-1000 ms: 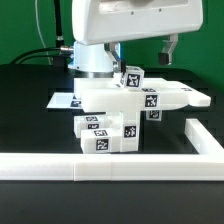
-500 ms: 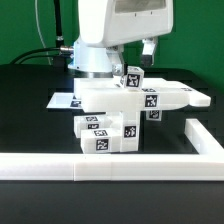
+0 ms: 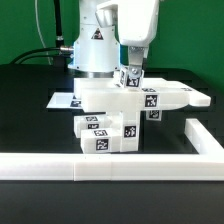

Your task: Assemble chair

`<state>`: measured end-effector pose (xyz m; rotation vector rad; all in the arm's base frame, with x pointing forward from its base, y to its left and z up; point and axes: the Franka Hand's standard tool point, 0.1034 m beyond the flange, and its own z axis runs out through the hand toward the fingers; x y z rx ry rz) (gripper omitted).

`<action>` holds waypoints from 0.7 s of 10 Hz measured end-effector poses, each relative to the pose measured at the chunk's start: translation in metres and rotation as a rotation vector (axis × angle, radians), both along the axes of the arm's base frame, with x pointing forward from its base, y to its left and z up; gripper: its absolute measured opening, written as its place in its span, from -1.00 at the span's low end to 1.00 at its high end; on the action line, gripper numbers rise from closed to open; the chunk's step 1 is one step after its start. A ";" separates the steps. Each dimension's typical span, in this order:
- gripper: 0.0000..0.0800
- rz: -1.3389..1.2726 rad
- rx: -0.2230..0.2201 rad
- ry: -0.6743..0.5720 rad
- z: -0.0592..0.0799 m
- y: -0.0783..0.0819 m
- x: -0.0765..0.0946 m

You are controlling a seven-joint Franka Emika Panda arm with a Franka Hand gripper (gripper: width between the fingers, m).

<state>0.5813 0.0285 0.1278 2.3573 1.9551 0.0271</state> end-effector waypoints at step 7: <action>0.62 0.376 -0.102 0.035 -0.003 -0.003 -0.002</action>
Offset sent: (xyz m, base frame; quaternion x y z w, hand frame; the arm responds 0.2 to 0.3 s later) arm -0.0021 0.0070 -0.0045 0.0186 -0.0448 -0.1293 0.9904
